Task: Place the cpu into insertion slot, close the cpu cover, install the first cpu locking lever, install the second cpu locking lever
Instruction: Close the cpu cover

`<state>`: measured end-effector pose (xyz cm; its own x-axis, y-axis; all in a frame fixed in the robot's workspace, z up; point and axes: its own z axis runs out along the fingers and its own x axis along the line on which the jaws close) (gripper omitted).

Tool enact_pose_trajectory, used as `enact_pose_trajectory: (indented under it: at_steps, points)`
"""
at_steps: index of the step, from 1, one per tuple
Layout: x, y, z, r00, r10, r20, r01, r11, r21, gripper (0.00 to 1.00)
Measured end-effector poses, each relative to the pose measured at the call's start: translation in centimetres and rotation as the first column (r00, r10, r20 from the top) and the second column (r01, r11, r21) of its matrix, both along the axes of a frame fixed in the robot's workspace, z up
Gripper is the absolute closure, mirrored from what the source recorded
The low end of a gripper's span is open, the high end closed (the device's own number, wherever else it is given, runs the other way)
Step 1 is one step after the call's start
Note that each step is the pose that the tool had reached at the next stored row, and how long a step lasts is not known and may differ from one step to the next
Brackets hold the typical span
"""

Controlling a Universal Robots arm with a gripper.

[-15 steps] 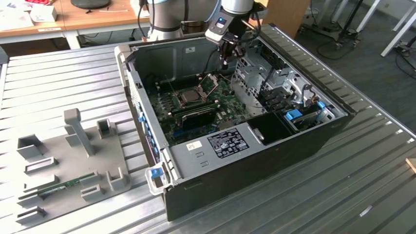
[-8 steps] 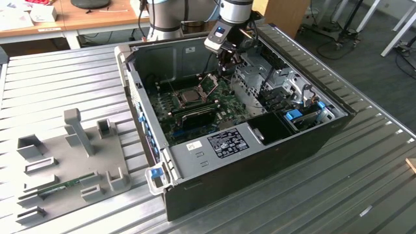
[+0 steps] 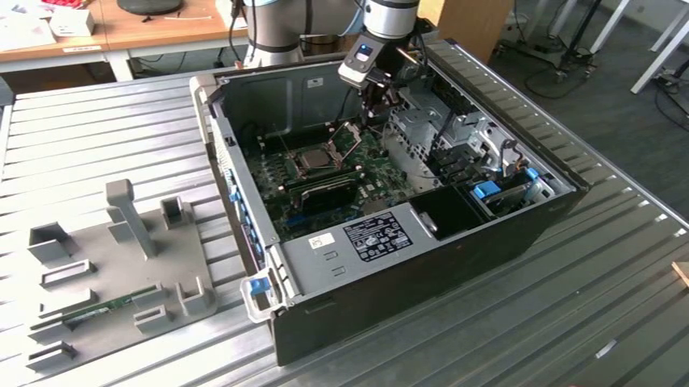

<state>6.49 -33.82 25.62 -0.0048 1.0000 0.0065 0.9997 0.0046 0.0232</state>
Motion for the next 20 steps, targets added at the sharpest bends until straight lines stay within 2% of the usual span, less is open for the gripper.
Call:
enact_pose_trajectory:
  at_steps: [6, 10, 15, 20]
  points:
    - [-0.05, 0.01, -0.03, 1.0000, 0.000, 0.0000, 0.000, 1.0000, -0.0001, 0.89]
    - [-0.32, 0.00, -0.40, 1.0000, 0.000, 0.0000, 0.000, 1.0000, -0.0002, 0.89]
    - [-0.36, 0.00, -0.43, 1.0000, 0.000, 0.0000, 0.000, 1.0000, -0.0004, 0.89]
    - [-1.36, 0.00, -0.60, 1.0000, 0.000, 0.0000, 0.000, 1.0000, -0.0003, 0.89]
